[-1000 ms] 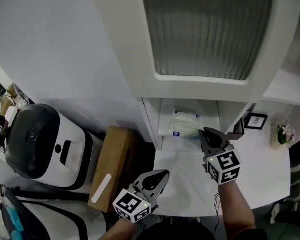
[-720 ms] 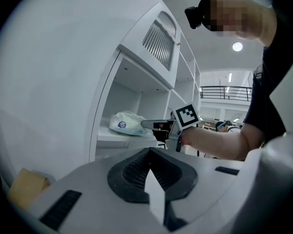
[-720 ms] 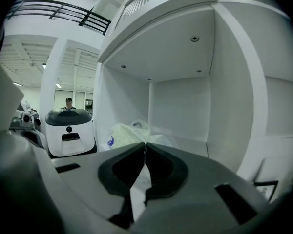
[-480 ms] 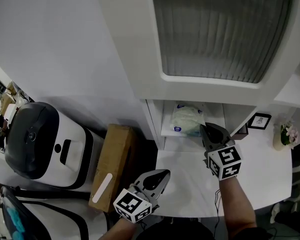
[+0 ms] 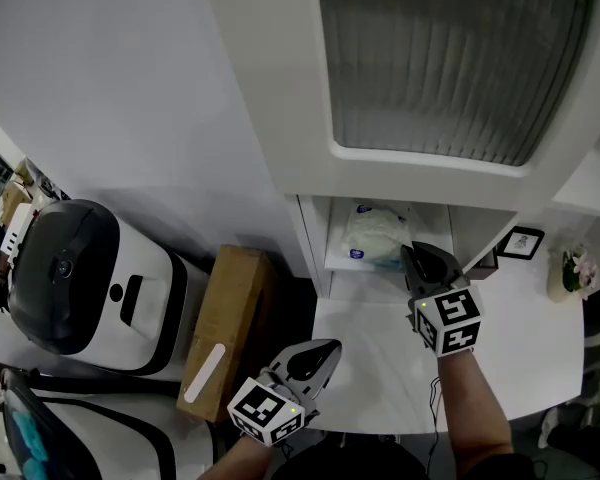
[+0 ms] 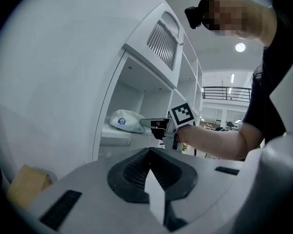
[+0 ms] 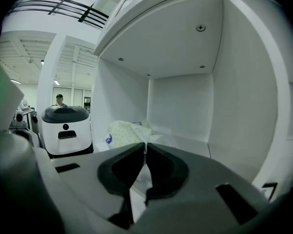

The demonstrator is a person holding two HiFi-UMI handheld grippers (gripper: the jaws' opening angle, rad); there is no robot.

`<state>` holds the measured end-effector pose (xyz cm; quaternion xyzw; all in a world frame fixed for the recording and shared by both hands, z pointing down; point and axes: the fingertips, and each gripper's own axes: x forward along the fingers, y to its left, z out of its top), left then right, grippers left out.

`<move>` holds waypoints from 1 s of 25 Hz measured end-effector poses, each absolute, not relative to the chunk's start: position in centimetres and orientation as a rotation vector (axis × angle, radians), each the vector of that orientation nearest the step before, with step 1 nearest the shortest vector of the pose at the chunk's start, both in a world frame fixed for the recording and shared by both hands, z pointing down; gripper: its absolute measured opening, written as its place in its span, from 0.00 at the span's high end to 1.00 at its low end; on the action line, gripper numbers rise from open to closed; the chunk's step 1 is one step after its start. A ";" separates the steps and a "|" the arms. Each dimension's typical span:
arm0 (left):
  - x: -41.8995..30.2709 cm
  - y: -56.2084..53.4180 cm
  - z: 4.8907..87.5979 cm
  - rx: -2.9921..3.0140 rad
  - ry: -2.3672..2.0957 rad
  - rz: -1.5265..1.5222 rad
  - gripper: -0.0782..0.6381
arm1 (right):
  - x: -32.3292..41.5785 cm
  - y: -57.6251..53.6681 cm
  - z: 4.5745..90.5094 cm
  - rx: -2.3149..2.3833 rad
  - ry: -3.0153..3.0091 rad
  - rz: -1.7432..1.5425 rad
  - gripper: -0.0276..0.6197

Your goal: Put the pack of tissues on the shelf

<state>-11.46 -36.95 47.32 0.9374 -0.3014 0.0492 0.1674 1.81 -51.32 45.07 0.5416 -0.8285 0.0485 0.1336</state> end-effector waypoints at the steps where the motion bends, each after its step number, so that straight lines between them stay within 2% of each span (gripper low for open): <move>1: -11.5 -36.9 47.3 2.668 -0.859 0.140 0.89 | 1.8 -51.3 45.1 1.574 -2.402 0.142 0.95; 5: -11.4 -36.4 47.1 2.671 -0.866 0.144 0.88 | 2.0 -51.3 44.9 1.587 -2.421 0.139 0.94; 7: -11.4 -36.2 47.1 2.670 -0.871 0.146 0.88 | 2.0 -51.1 44.7 1.596 -2.438 0.138 0.83; 8: -11.5 -36.1 47.1 2.671 -0.873 0.148 0.88 | 2.1 -51.0 44.5 1.605 -2.444 0.134 0.81; 22: -9.0 -34.0 45.9 2.689 -0.885 0.142 0.88 | 4.1 -47.6 42.7 1.629 -2.488 0.108 0.81; 25: -8.3 -33.3 45.5 2.696 -0.888 0.137 0.88 | 4.9 -46.4 42.5 1.629 -2.501 0.133 0.90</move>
